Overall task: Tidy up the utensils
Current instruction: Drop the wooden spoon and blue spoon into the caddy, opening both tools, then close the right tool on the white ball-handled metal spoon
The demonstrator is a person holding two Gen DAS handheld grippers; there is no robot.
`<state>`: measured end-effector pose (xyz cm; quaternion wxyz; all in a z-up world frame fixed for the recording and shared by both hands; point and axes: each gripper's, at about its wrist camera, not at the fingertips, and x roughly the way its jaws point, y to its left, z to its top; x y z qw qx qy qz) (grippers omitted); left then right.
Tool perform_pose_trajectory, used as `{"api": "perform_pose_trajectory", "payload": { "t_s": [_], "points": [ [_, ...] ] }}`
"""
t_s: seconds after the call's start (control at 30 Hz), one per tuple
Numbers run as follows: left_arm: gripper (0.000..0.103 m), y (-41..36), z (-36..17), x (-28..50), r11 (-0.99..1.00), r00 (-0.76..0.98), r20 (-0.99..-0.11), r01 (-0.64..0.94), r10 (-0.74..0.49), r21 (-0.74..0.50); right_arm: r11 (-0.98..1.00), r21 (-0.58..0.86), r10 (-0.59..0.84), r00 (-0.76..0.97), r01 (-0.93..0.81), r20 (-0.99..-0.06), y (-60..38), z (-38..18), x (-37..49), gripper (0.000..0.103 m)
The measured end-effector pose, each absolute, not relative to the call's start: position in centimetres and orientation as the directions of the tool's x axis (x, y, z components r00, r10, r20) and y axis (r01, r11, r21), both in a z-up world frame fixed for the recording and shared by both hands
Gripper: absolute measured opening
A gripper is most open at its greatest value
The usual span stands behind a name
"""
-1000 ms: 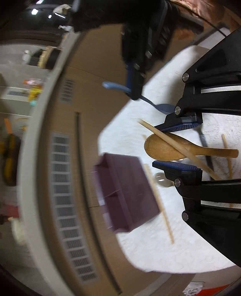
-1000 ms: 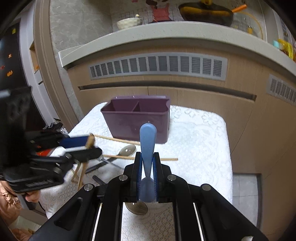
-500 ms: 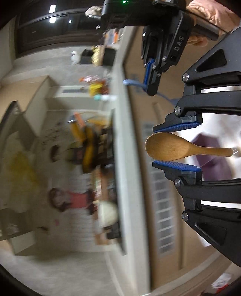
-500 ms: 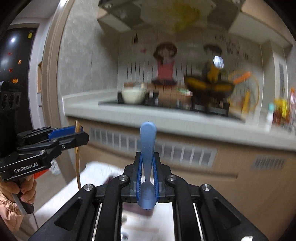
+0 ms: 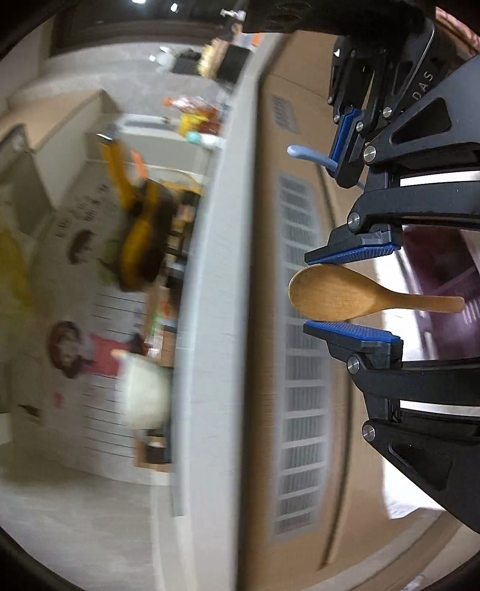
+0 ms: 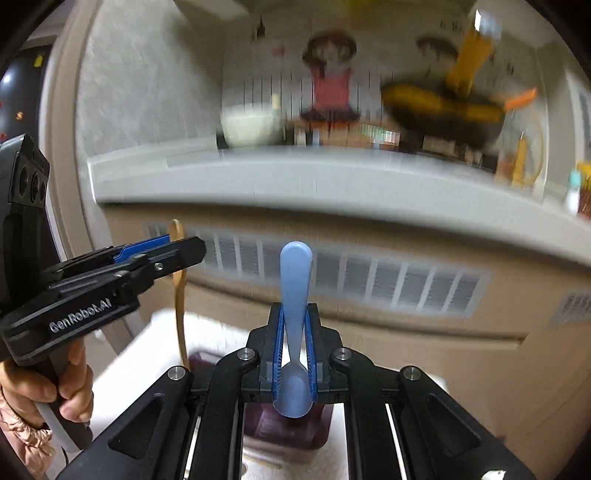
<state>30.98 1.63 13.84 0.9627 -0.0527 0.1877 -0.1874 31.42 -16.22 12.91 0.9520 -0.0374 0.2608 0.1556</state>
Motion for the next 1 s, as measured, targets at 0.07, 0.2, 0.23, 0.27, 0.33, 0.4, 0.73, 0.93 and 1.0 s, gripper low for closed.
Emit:
{"api": "perform_pose_trajectory", "payload": {
  "t_s": [0.07, 0.2, 0.23, 0.27, 0.33, 0.4, 0.73, 0.93, 1.0],
  "points": [
    [0.031, 1.3, 10.7, 32.3, 0.922, 0.831, -0.399, 0.335, -0.387, -0.195, 0.945, 0.042, 0.289, 0.773, -0.324, -0.565, -16.0, 10.0, 32.7, 0.010],
    [0.031, 0.9, 5.2, 33.9, 0.926, 0.770, -0.515, 0.302, -0.376, -0.225, 0.941, 0.057, 0.288, 0.706, -0.333, -0.646, -15.5, 5.7, 33.8, 0.010],
    [0.031, 0.8, 4.1, 34.1, 0.927, 0.754, -0.539, 0.294, -0.375, -0.234, 0.940, 0.049, 0.283, 0.694, -0.337, -0.662, -15.3, 4.9, 33.8, 0.010],
    [0.031, 0.8, 3.2, 34.1, 0.928, 0.745, -0.553, 0.285, -0.373, -0.241, 0.939, 0.044, 0.280, 0.687, -0.340, -0.670, -15.2, 4.5, 33.8, 0.010],
    [0.032, 0.9, 2.1, 34.1, 0.927, 0.730, -0.572, 0.273, -0.373, -0.256, 0.934, 0.041, 0.282, 0.661, -0.355, -0.695, -15.0, 3.5, 33.9, 0.011],
    [0.033, 1.1, 1.6, 33.8, 0.927, 0.723, -0.582, 0.263, -0.372, -0.266, 0.927, 0.046, 0.285, 0.621, -0.372, -0.730, -14.8, 2.8, 34.1, 0.015],
    [0.072, 4.3, 6.8, 27.2, 0.964, 0.801, -0.537, 0.194, -0.264, -0.183, 0.927, -0.157, 0.175, 0.764, -0.340, -0.621, -16.0, 5.8, 27.0, 0.093],
    [0.072, 5.0, 5.1, 21.8, 0.963, 0.755, -0.599, 0.232, -0.266, -0.135, 0.858, -0.303, 0.132, 0.747, -0.415, -0.651, -14.4, 3.3, 21.6, 0.099],
    [0.072, 5.2, 3.9, 20.2, 0.963, 0.735, -0.626, 0.242, -0.262, -0.119, 0.839, -0.307, 0.142, 0.725, -0.449, -0.674, -14.0, 2.4, 20.0, 0.099]
  ]
}}
